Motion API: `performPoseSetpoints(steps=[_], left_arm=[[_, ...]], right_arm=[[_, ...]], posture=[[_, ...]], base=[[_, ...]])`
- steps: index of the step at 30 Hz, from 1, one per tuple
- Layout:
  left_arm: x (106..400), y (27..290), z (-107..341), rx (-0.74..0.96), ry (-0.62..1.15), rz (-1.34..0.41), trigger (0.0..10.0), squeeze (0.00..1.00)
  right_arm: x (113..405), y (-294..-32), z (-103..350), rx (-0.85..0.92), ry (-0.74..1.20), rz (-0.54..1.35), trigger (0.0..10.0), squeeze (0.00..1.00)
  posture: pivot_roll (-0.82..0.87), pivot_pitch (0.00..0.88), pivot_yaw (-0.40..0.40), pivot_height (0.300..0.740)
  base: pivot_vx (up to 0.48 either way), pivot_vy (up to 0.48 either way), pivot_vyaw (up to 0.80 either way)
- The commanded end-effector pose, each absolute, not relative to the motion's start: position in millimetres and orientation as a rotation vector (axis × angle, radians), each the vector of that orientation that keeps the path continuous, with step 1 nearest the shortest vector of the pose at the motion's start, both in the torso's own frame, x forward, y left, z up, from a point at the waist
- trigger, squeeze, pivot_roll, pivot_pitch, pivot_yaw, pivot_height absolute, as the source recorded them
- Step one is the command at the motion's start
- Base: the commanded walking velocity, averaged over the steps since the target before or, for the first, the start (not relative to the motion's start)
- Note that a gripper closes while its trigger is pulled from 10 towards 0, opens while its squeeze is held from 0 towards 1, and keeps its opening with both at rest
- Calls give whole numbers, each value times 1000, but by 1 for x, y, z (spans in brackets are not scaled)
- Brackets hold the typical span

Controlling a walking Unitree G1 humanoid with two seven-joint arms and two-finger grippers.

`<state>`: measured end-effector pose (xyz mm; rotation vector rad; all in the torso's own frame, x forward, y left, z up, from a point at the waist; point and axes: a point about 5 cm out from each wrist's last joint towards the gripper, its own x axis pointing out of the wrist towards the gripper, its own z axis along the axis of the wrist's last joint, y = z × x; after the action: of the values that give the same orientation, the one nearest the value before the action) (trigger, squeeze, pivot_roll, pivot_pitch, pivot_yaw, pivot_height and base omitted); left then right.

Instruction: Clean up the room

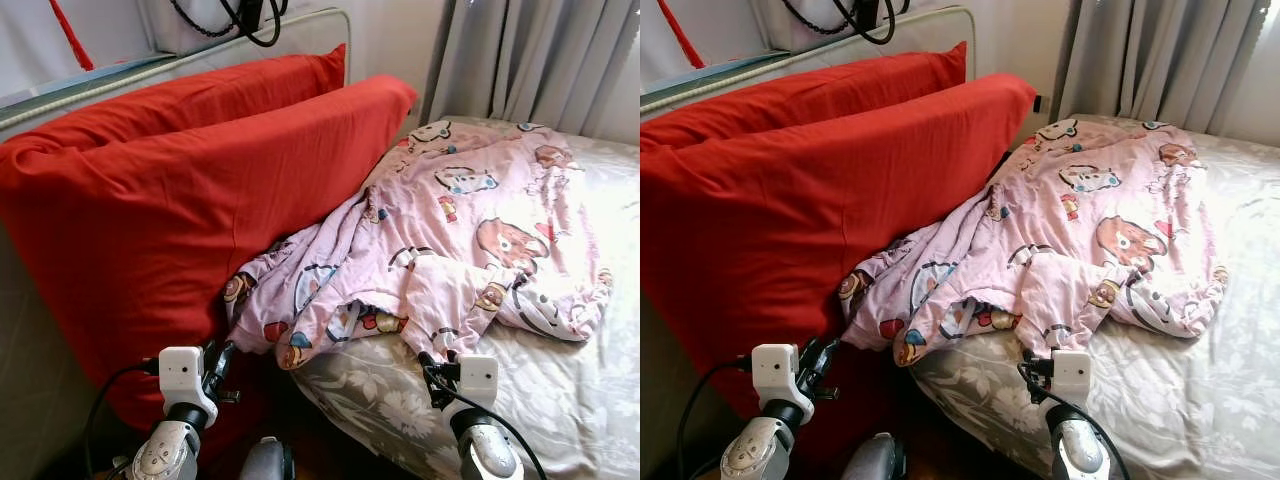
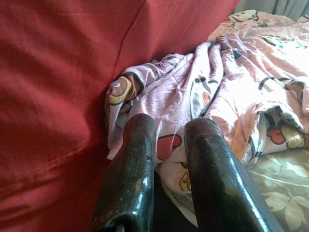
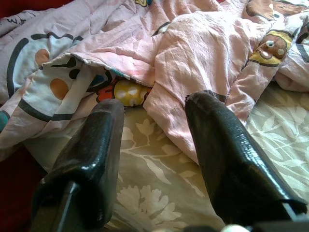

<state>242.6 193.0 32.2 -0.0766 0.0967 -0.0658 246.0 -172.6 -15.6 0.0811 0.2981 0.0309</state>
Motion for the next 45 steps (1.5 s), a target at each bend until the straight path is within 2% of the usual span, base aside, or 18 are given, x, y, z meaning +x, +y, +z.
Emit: performPoseSetpoints(steps=[1,22,39,40,41,45], left_arm=[[245,194,36,-72,87,-71,10000,0],[245,193,38,-71,81,-74,10000,0],[255,196,58,-75,26,-54,10000,0],[255,196,60,-77,22,-53,10000,0],[257,193,63,-79,16,-56,10000,0],[257,191,68,-81,2,-58,10000,0]], right_arm=[[249,-170,-14,76,295,47,10000,0],[252,-167,-17,68,329,67,10000,0],[276,-166,-20,-2,535,72,10000,0],[276,-166,-20,-4,542,75,10000,1000],[279,-164,-20,-27,575,74,10000,1000],[282,-163,-18,-42,584,71,10000,1000]], posture=[[16,0,49,644],[21,0,46,644],[82,18,44,644],[85,25,42,644],[109,62,37,644],[129,97,34,644]], base=[[270,0,0],[299,0,0],[0,0,0],[0,0,0],[0,0,0],[0,0,0]])
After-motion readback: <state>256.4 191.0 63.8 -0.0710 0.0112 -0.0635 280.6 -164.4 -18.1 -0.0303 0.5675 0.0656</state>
